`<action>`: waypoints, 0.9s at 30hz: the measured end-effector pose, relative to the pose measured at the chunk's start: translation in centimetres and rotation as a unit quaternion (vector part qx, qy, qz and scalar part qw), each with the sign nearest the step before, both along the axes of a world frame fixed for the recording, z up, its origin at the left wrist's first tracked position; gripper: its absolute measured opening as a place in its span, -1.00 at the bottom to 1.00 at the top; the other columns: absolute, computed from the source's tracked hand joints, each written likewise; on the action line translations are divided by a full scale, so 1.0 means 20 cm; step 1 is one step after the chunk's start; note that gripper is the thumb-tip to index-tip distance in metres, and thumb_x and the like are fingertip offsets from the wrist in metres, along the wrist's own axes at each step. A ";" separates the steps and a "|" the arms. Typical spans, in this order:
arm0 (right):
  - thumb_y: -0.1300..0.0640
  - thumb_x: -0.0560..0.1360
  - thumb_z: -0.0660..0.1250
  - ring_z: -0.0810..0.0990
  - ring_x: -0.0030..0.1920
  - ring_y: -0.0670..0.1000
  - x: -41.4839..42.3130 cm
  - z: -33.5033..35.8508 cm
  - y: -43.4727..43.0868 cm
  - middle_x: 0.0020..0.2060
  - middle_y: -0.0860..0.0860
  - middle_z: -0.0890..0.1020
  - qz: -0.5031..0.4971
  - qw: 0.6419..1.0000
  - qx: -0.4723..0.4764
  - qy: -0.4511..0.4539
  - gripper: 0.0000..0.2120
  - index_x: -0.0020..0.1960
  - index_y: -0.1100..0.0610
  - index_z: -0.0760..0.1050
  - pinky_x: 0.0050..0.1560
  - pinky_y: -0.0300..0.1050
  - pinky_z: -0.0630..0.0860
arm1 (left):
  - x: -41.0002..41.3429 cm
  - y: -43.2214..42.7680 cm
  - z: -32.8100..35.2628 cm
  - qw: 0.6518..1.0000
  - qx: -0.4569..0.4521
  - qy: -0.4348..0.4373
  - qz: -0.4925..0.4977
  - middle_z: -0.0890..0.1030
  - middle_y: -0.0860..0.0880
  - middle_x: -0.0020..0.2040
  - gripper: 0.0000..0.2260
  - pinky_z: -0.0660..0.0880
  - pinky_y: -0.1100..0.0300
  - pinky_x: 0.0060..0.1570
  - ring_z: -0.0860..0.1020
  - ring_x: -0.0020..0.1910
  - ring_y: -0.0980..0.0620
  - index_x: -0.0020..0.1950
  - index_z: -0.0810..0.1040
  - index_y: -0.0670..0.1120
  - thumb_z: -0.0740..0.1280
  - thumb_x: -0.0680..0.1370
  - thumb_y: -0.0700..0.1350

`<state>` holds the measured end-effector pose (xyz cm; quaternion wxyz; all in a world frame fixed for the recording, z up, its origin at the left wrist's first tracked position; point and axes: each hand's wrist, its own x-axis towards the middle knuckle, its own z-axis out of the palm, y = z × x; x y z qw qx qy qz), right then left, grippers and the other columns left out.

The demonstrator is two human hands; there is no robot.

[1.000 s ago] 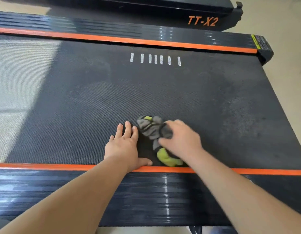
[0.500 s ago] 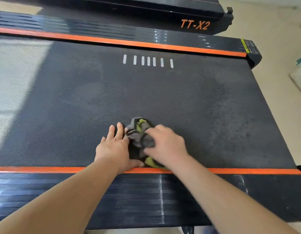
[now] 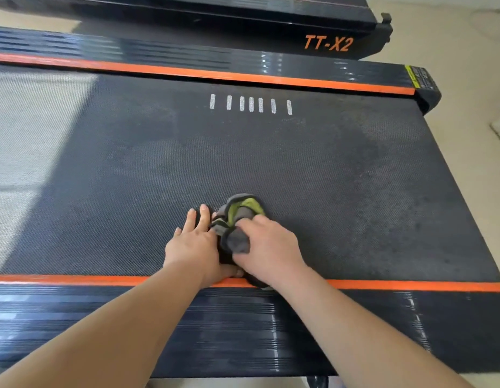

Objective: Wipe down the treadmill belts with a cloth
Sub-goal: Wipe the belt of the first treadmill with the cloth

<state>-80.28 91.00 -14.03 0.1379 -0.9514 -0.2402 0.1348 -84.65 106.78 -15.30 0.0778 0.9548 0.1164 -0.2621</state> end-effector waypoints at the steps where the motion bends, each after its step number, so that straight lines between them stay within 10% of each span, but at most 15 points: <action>1: -0.19 0.40 0.42 0.55 0.20 0.10 0.03 0.01 -0.04 0.09 -0.06 0.52 0.029 0.999 0.005 0.017 -0.57 0.22 -0.12 0.46 0.03 0.02 0.56 | 0.00 0.00 0.00 1.000 -0.001 0.002 0.000 -0.30 0.01 0.67 0.24 0.04 -0.10 0.62 -0.26 0.66 -0.08 0.70 -0.16 0.04 0.34 0.27 0.61; 10: -0.14 0.52 0.36 0.56 0.18 0.29 0.30 -0.03 -0.47 0.16 0.18 0.54 -0.347 0.938 -0.011 -0.017 -0.47 0.41 0.04 0.36 0.04 0.11 0.49 | 0.00 -0.01 0.02 1.000 0.017 0.018 -0.016 -0.34 0.00 0.66 0.23 0.02 -0.11 0.61 -0.30 0.65 -0.10 0.68 -0.27 0.02 0.30 0.31 0.61; 18: -0.23 0.43 0.42 0.60 0.16 0.08 0.04 0.03 -0.04 0.10 -0.08 0.62 -0.085 0.977 0.110 0.159 -0.62 0.17 -0.13 0.48 0.08 0.02 0.58 | 0.07 0.09 0.10 0.994 -0.035 0.092 -0.052 -0.27 -0.02 0.67 -0.09 0.14 -0.14 0.58 -0.22 0.66 -0.11 0.69 -0.12 0.13 0.32 0.51 0.33; 24: -0.26 0.50 0.38 0.50 0.25 0.16 0.24 0.10 -0.32 0.21 0.03 0.46 -0.219 0.973 -0.053 0.056 -0.46 0.41 -0.09 0.38 0.02 0.03 0.48 | 0.05 0.04 0.25 0.996 -0.086 -0.010 0.008 0.11 -0.05 0.68 -0.41 0.32 0.03 0.48 0.23 0.60 -0.08 0.62 0.26 0.01 0.32 0.63 0.11; 27: -0.18 0.35 0.60 0.66 0.15 0.04 0.33 0.17 -0.34 0.09 -0.06 0.69 -0.213 0.930 0.165 0.251 -0.53 0.17 -0.02 0.62 0.14 0.12 0.64 | 0.06 -0.17 0.30 0.983 -0.174 -0.063 -0.009 0.22 0.05 0.63 -0.20 0.26 0.12 0.50 0.25 0.59 0.01 0.63 0.24 0.06 0.46 0.48 0.28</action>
